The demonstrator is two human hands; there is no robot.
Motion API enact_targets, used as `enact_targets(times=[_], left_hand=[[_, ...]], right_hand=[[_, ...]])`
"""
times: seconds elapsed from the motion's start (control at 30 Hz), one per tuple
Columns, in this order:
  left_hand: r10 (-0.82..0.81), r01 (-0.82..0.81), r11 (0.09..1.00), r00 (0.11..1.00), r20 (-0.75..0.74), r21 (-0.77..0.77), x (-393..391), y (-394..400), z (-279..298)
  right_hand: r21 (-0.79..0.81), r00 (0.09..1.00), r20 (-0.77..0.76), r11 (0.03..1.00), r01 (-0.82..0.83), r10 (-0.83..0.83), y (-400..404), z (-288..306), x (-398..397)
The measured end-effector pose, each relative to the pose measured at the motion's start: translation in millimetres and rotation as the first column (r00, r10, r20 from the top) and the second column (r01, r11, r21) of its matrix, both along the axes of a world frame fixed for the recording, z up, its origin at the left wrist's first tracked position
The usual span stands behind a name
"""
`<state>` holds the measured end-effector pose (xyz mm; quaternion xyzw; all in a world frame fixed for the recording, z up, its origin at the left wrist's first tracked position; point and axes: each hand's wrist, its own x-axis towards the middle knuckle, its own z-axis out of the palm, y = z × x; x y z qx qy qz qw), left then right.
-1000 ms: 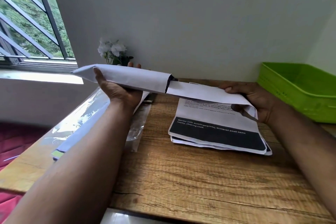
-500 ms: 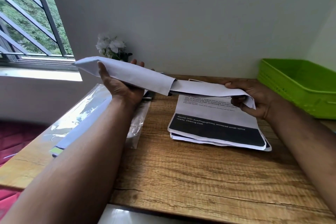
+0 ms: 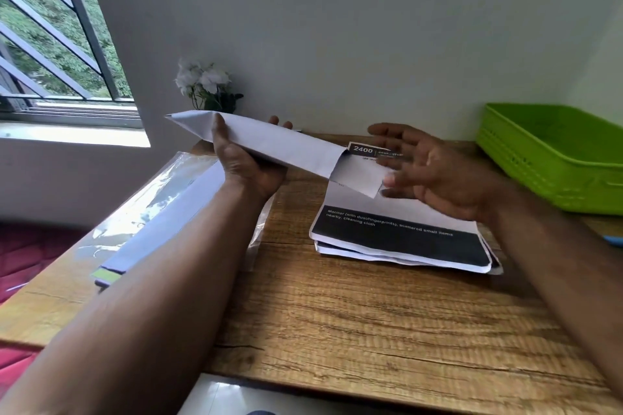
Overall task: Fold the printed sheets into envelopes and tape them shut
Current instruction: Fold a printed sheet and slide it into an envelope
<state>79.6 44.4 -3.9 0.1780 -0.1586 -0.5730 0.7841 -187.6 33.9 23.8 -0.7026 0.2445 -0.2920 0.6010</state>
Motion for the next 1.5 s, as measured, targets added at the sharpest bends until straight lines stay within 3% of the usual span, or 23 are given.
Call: enact_targets(times=[0.07, 0.13, 0.27, 0.4, 0.53, 0.67, 0.73, 0.87, 0.97, 1.03, 1.07, 1.1, 1.13, 1.17, 1.2, 1.23, 1.33, 1.4, 1.5], left_hand=[[-0.006, 0.006, 1.0, 1.0, -0.014, 0.0, 1, -1, 0], [-0.036, 0.036, 0.999, 0.999, -0.023, -0.004, -3, -2, 0], [-0.15, 0.148, 0.988, 0.987, 0.06, 0.043, -23, 2, 1], [-0.27, 0.261, 0.962, 0.951, 0.149, 0.08, -32, 7, 4], [-0.207, 0.194, 0.975, 0.971, 0.118, 0.112, -26, 6, 6], [-0.192, 0.173, 0.974, 0.973, 0.127, 0.144, -25, 7, 9], [-0.262, 0.234, 0.962, 0.935, 0.237, 0.141, -35, 11, 11], [-0.468, 0.409, 0.884, 0.775, 0.423, 0.228, -58, 15, 12], [-0.516, 0.365, 0.856, 0.642, 0.568, 0.366, -68, 13, 12], [-0.406, 0.19, 0.913, 0.51, 0.758, 0.361, -72, 13, 10], [-0.307, 0.05, 0.949, 0.361, 0.88, 0.311, -72, 14, 8], [-0.19, -0.105, 0.973, 0.145, 0.971, 0.206, -71, 13, 6], [-0.095, -0.212, 0.974, -0.069, 0.993, 0.078, -68, 11, 3], [-0.041, -0.256, 0.967, -0.226, 0.973, -0.019, -65, 10, 1], [-0.01, -0.244, 0.967, -0.313, 0.95, -0.07, -64, 12, 3], [-0.003, -0.194, 0.978, -0.39, 0.921, -0.078, -63, 12, 3], [-0.112, -0.079, 0.994, -0.612, 0.783, 0.08, -58, 7, 0], [-0.173, -0.079, 0.984, -0.669, 0.723, 0.163, -57, 7, -1], [-0.117, -0.078, 0.993, -0.701, 0.703, 0.087, -57, 9, 1]], right_hand=[[-0.301, 0.973, -0.196, 0.952, 0.059, -0.123, 2, 0, -3], [-0.47, 0.949, -0.182, 0.87, 0.147, -0.258, 6, -1, 5], [-0.608, 0.952, -0.002, 0.756, 0.242, -0.306, 15, -11, 24], [-0.791, 0.923, -0.043, 0.577, 0.202, -0.382, 20, -14, 31], [-0.849, 0.941, -0.082, 0.518, 0.106, -0.328, 19, -7, 22], [-0.895, 0.958, 0.026, 0.421, 0.15, -0.287, 20, -3, 18], [-0.95, 0.93, 0.055, 0.267, 0.161, -0.364, 21, -8, 25], [-0.996, 0.862, 0.09, -0.061, 0.068, -0.499, 22, -12, 31], [-0.988, 0.788, 0.084, -0.156, -0.015, -0.609, 18, -8, 28], [-0.986, 0.718, 0.037, -0.141, -0.086, -0.695, 16, -6, 26], [-0.989, 0.701, -0.045, -0.067, -0.13, -0.712, 13, -6, 24], [-0.98, 0.69, -0.181, 0.071, -0.184, -0.7, 10, -7, 21], [-0.934, 0.672, -0.358, 0.266, -0.24, -0.649, 7, -8, 18], [-0.836, 0.645, -0.526, 0.475, -0.274, -0.554, 4, -10, 15], [-0.719, 0.63, -0.636, 0.639, -0.274, -0.446, 3, -11, 12], [-0.631, 0.635, -0.68, 0.734, -0.251, -0.368, 2, -13, 9], [-0.596, 0.675, -0.66, 0.777, -0.204, -0.33, -1, -13, 5], [-0.624, 0.686, -0.644, 0.752, -0.214, -0.339, -3, -14, 5], [-0.649, 0.713, -0.62, 0.725, -0.233, -0.326, -4, -16, 7]])
